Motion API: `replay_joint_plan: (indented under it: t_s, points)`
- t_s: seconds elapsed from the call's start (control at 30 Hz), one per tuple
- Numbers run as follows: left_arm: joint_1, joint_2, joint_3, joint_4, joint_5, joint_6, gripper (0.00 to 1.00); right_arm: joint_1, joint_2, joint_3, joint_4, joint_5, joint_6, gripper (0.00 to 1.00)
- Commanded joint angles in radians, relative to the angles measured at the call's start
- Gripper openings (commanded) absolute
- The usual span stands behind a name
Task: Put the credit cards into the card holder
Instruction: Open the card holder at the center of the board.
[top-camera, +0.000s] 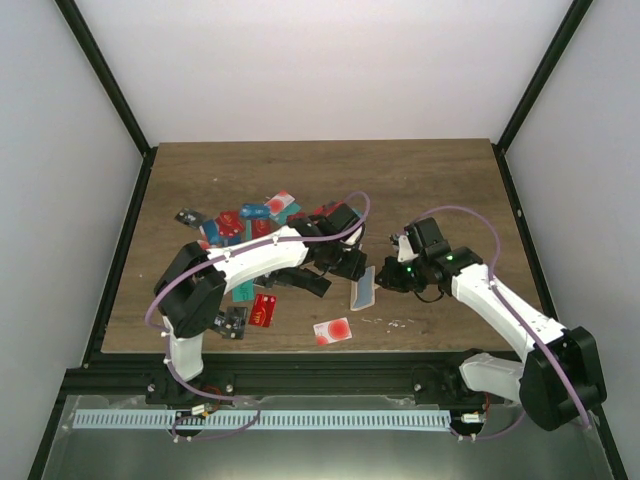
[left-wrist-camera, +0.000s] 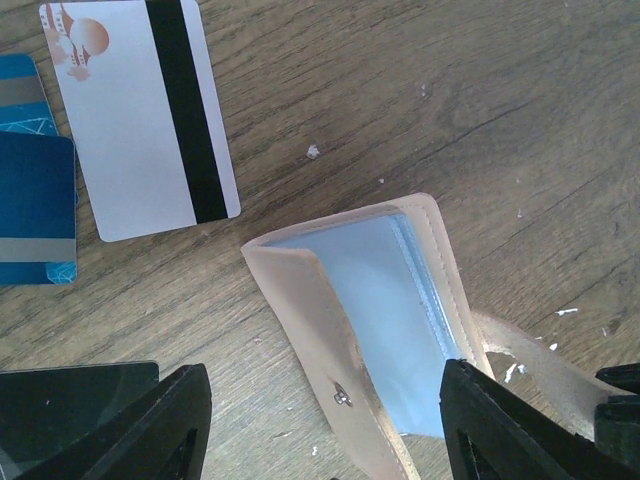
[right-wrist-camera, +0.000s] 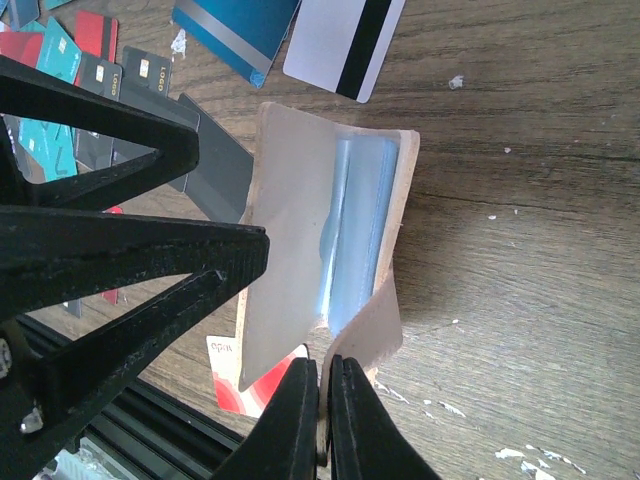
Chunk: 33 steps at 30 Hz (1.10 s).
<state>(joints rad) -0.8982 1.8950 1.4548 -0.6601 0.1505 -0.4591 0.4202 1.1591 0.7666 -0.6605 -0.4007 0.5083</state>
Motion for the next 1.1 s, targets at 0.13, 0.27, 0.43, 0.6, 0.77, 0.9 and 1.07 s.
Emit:
replay_joint_plan:
  t_s: [0.13,0.27,0.43,0.6,0.77,0.9,1.07]
  points:
    - [-0.002,0.024,-0.03,0.001,-0.035,0.023,0.56,-0.005,0.014,0.019,0.006,0.027,-0.015,0.01]
    - [-0.002,0.008,-0.071,0.002,-0.077,0.018,0.48,-0.009,0.065,0.019,-0.007,0.088,-0.003,0.01]
    - [-0.001,-0.03,-0.149,0.044,-0.076,-0.014,0.32,-0.023,0.136,0.015,0.017,0.117,0.001,0.01]
    - [0.0,-0.043,-0.213,0.07,-0.058,-0.049,0.29,-0.042,0.199,0.023,0.044,0.139,-0.005,0.01]
    - [0.007,-0.074,-0.288,0.1,-0.054,-0.092,0.37,-0.059,0.254,0.027,0.073,0.158,-0.016,0.01]
    - [0.009,-0.092,-0.336,0.125,-0.04,-0.118,0.43,-0.061,0.299,0.021,0.089,0.16,-0.023,0.01]
    - [0.009,-0.107,-0.37,0.128,-0.036,-0.145,0.53,-0.062,0.308,0.025,0.075,0.138,-0.027,0.08]
